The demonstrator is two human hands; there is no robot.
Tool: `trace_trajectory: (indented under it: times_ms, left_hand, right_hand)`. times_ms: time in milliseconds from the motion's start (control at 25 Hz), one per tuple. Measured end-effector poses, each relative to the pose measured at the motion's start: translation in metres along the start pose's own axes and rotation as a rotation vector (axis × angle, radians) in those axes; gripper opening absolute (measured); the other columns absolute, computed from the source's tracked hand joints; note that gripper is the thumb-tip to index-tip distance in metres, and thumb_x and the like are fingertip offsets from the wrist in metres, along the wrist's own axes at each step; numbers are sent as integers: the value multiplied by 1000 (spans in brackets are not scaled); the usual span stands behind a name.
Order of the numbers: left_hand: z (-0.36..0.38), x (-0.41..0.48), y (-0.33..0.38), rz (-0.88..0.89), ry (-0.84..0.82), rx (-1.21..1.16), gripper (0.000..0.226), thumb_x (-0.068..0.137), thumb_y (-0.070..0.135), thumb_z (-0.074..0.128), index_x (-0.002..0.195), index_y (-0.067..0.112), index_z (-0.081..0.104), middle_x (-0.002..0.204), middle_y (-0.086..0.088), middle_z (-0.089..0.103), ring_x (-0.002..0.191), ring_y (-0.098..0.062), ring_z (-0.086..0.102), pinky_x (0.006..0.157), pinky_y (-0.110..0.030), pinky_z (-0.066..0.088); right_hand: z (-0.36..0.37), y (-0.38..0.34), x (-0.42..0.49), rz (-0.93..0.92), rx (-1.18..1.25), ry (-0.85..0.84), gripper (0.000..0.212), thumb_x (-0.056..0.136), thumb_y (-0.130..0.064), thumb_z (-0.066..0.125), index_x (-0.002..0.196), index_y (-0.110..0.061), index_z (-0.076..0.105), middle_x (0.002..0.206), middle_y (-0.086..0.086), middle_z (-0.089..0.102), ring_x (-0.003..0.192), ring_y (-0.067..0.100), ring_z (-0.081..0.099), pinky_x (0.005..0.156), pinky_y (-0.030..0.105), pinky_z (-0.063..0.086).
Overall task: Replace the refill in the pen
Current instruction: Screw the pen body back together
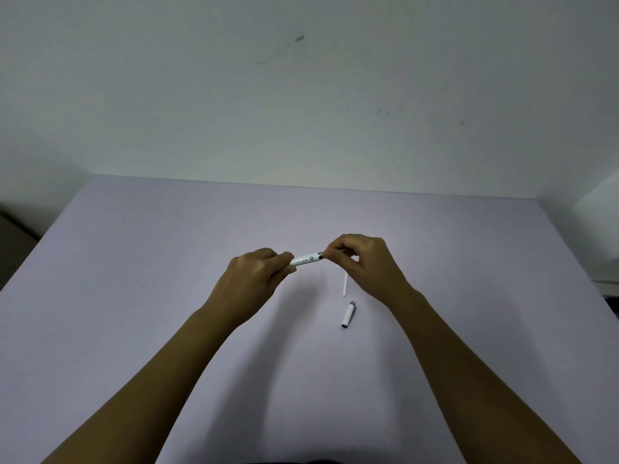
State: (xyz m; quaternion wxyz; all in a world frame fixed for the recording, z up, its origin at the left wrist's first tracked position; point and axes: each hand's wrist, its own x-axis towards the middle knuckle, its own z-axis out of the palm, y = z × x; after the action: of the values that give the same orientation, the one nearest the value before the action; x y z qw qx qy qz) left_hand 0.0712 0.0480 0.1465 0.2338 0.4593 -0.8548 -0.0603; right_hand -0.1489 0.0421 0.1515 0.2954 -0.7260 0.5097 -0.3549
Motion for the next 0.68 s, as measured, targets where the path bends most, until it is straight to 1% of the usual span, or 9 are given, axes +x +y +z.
trace_trajectory:
  times_ms: [120,200,280,320,360,440,520,600,680]
  left_hand:
    - [0,1,0,-13,9,-8,37,89,37,36,88,13,65,59,-3,54,48,-26,49,42,-29,36]
    - [0,0,-1,-11,13,-7,37,89,37,36,87,13,65,59,-3,54,48,-26,49,42,-28,35]
    - [1,0,-1,-9,12,-15,37,89,37,37,87,13,65,59,-3,55,49,-26,49,43,-27,36]
    - [1,0,0,-11,14,-19,37,89,37,37,88,13,65,60,-4,55,48,-26,49,42,-28,36]
    - [1,0,0,-13,16,-19,37,89,37,37,88,13,65,59,-4,55,48,-26,49,42,-29,37]
    - [1,1,0,-15,15,-15,38,89,38,36,88,13,65,59,-4,55,48,-27,49,42,-30,36]
    - [1,0,0,-13,8,-13,39,89,38,35,88,13,65,59,-4,54,49,-27,49,42,-29,35]
    - [0,0,0,-13,6,-19,39,89,38,35,88,13,65,59,-4,55,49,-26,48,42,-30,36]
    - [-1,1,1,-12,1,-13,38,89,37,36,88,13,64,59,-4,55,48,-26,48,42,-28,33]
  right_hand:
    - [-1,0,-2,11,39,-12,20,82,-20,69,101,-16,66,88,-14,66,87,-4,64,83,7,46]
    - [0,2,-3,8,0,-24,14,82,-18,69,96,-15,67,84,-18,65,82,-7,62,78,5,44]
    - [0,3,-3,27,-21,5,10,84,-23,66,89,-15,69,76,-12,67,75,0,62,71,9,43]
    - [0,3,-3,27,-17,19,12,84,-26,66,90,-16,69,77,-7,69,75,4,62,71,12,44]
    - [0,2,-3,21,-9,22,15,83,-27,67,95,-17,68,81,-4,70,80,5,63,75,12,46]
    - [-1,1,-3,-13,-26,4,22,81,-26,70,101,-18,66,88,-6,68,85,1,63,80,9,45]
    - [0,2,-2,-43,-81,-2,15,83,-27,66,91,-15,68,81,-5,67,78,2,60,74,12,44]
    - [0,3,-1,-30,-102,29,20,85,-33,62,87,-13,69,76,0,68,72,9,59,69,20,47]
    - [-1,3,-2,-29,-64,20,20,83,-31,65,97,-16,67,85,-4,68,81,7,63,78,16,49]
